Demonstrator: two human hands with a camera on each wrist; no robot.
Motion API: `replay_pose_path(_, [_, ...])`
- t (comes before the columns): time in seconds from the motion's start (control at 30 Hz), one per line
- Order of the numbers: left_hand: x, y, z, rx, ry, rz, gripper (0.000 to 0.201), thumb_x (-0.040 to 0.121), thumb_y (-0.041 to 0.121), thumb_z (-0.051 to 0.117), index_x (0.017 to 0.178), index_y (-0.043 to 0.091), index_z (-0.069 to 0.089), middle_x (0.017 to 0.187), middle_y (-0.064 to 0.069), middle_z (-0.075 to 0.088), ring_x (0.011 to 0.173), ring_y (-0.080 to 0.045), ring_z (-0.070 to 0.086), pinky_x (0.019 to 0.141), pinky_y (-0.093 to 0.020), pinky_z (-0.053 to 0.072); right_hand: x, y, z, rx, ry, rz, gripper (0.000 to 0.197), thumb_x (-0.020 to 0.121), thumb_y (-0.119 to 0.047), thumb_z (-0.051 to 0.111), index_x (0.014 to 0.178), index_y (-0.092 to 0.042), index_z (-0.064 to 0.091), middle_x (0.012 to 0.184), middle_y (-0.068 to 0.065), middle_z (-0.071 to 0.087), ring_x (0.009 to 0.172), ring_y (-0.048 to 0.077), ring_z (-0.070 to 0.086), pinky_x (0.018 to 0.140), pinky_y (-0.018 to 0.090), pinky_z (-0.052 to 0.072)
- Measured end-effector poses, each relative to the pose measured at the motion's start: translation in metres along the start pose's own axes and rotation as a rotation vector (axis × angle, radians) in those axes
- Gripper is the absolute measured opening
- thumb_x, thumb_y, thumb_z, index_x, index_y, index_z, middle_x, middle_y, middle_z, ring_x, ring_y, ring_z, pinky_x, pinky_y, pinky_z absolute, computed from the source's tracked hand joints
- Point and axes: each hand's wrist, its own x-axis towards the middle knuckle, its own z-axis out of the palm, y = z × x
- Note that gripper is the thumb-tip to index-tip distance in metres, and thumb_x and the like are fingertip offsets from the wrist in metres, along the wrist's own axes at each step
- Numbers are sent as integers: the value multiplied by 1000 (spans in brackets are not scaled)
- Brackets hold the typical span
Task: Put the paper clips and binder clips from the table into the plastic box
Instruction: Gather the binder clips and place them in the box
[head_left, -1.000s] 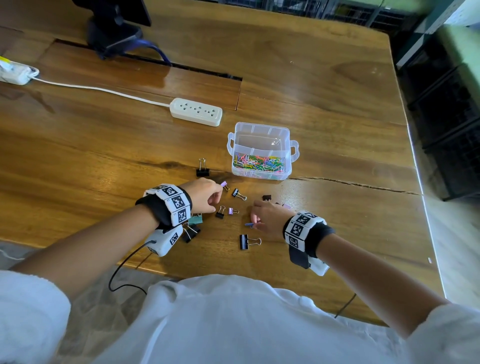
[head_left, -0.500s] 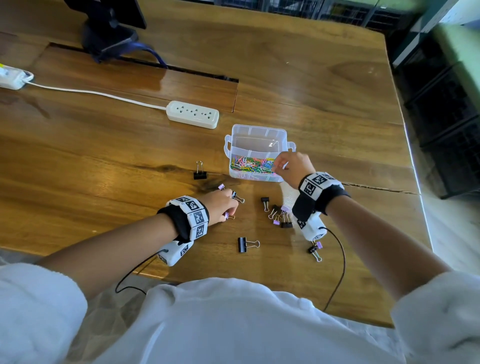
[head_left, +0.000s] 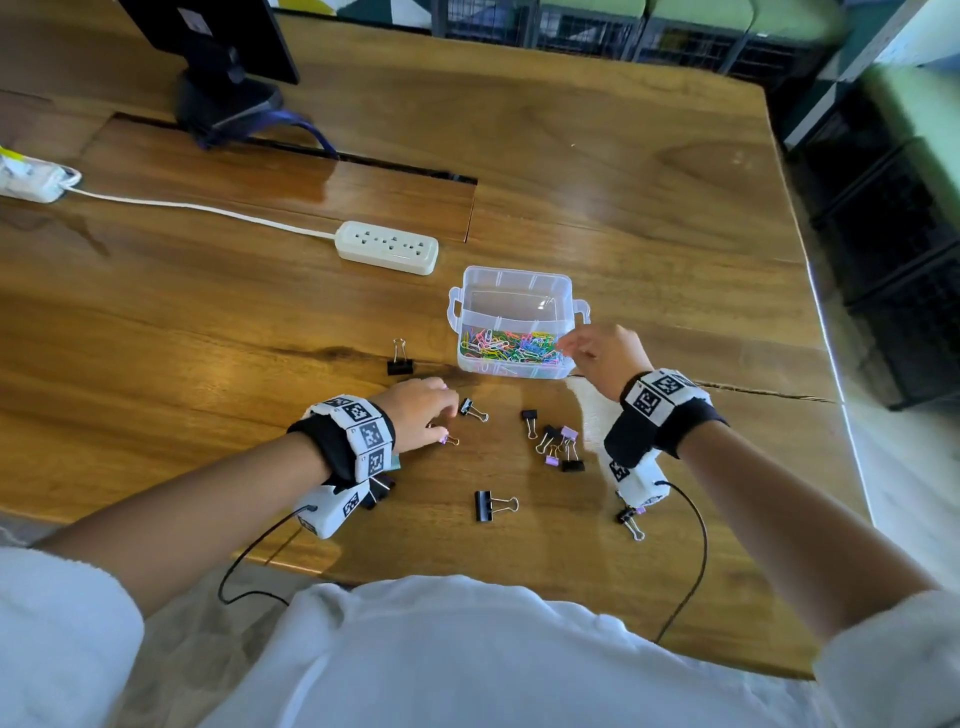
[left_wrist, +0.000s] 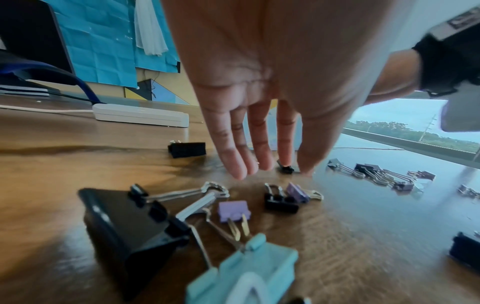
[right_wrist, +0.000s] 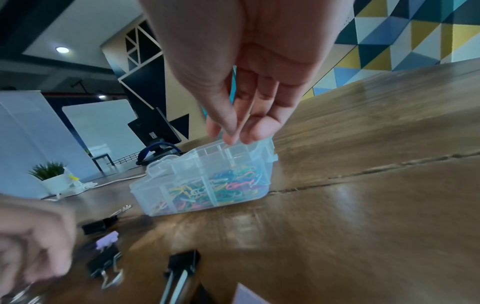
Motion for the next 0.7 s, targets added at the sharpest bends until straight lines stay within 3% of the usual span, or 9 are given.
replay_pose_path(0.07, [-3,-6,-1,4,25,-29,24,91,25,54,113,16,55,97,4,43,87,-13,47,77,-26,41,-17,9,-5,-26,-23,20,24,88,-5,50,98,-14,71,94,-2,69,84,12,61,79,20,47])
replay_pose_path(0.17, [-9,-16,-2,3,76,-78,25,90,29,55,113,19,55,100,5,46,89,-12,50,79,-28,47,-41,32,-7,-72,-57,38,19,87,-7,54,92,-17,70,97,-4,68,75,11,57,63,14,42])
replay_pose_path(0.27, [-17,-28,-4,11,98,-140,28,90,32,55,115,19,54,111,0,51,97,-16,56,82,-32,51,-63,57,-9,-103,-132,104,15,84,-13,61,95,-20,67,103,-1,68,77,14,59,70,22,46])
replay_pose_path(0.33, [-24,-34,-4,26,88,-196,33,90,37,55,118,20,52,115,-1,50,100,-17,56,82,-31,51,-76,72,-11,-144,-205,177,26,80,-18,67,105,-23,62,106,-1,64,81,14,57,76,26,45])
replay_pose_path(0.47, [-36,-41,-1,29,17,-320,52,86,55,52,126,22,44,123,-1,47,106,-18,55,82,-33,51,-100,86,-11,-185,-325,247,66,61,-34,82,119,-30,51,110,-2,52,90,15,52,85,28,44])
replay_pose_path(0.6, [-50,-38,9,-13,-22,-401,67,81,69,46,129,23,37,129,-2,43,104,-19,55,74,-29,48,-118,81,-2,-172,-370,237,84,53,-28,86,126,-30,43,112,0,40,88,16,50,70,17,40])
replay_pose_path(0.7, [-58,-33,17,-30,4,-422,77,76,75,45,133,24,33,129,-4,38,103,-20,52,73,-29,47,-123,75,9,-138,-365,225,86,55,-21,87,127,-28,40,113,1,37,87,16,50,67,17,41])
